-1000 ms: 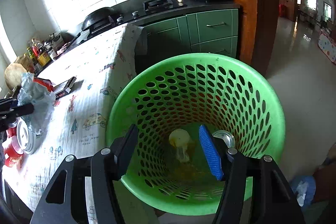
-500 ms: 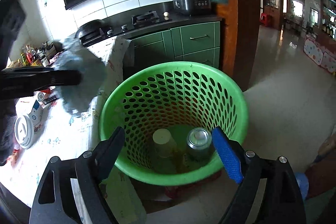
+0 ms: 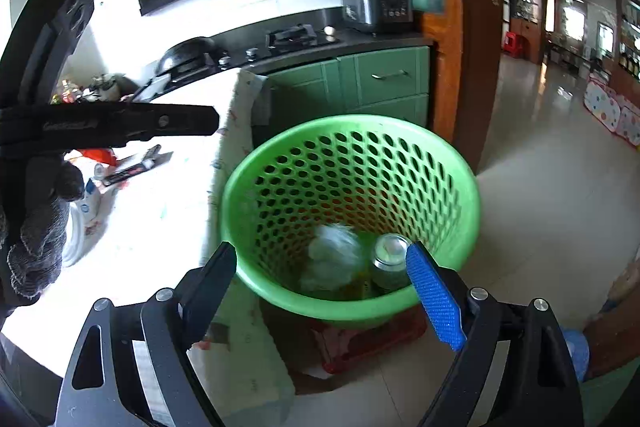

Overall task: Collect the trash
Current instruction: 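Carry the crumpled foil wrapper over the basket and open the left tool, then grasp the white cup lid with the right tool while the left tool grasps the red Pizza cup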

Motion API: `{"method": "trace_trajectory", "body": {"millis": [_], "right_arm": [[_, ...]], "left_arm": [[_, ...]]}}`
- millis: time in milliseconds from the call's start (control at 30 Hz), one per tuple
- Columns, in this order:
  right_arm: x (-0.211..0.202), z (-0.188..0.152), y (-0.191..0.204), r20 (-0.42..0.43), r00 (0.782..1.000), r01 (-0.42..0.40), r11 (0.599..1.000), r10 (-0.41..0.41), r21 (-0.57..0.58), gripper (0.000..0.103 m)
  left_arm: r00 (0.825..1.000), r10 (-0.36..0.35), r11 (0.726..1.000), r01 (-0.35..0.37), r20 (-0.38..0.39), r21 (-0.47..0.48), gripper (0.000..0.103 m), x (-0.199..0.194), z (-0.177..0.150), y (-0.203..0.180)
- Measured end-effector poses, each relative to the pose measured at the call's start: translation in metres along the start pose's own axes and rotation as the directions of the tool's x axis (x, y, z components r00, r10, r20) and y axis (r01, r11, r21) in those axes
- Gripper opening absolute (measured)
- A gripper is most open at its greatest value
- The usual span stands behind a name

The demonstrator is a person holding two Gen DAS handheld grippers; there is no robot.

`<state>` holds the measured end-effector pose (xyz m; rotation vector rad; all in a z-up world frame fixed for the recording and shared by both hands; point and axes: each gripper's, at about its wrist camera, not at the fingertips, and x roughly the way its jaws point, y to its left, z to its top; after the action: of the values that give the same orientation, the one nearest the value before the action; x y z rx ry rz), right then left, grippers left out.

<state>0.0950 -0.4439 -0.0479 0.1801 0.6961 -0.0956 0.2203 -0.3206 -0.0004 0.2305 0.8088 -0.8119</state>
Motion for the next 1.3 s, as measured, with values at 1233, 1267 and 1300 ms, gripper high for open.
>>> {"method": "trace_trajectory", "body": {"millis": [1233,1267,1300], "right_arm": [[0.05,-0.002,0.266,-0.23,0.904,-0.422,0.842,0.361,-0.337,0.09],[0.054,-0.003,0.269,-0.24,0.902,-0.425,0.84,0.359,-0.338,0.09],[0.058,-0.004,0.272,-0.25,0.899,-0.429,0.838,0.36,-0.338,0.09]], "left_arm": [[0.943,0.292,0.956,-0.283,-0.159,0.079,0.08,-0.191,-0.208,0.156],[0.942,0.29,0.956,-0.279,-0.167,0.088,0.08,-0.189,-0.21,0.157],[0.942,0.287,0.957,-0.274,-0.176,0.094,0.08,-0.187,-0.211,0.158]]}}
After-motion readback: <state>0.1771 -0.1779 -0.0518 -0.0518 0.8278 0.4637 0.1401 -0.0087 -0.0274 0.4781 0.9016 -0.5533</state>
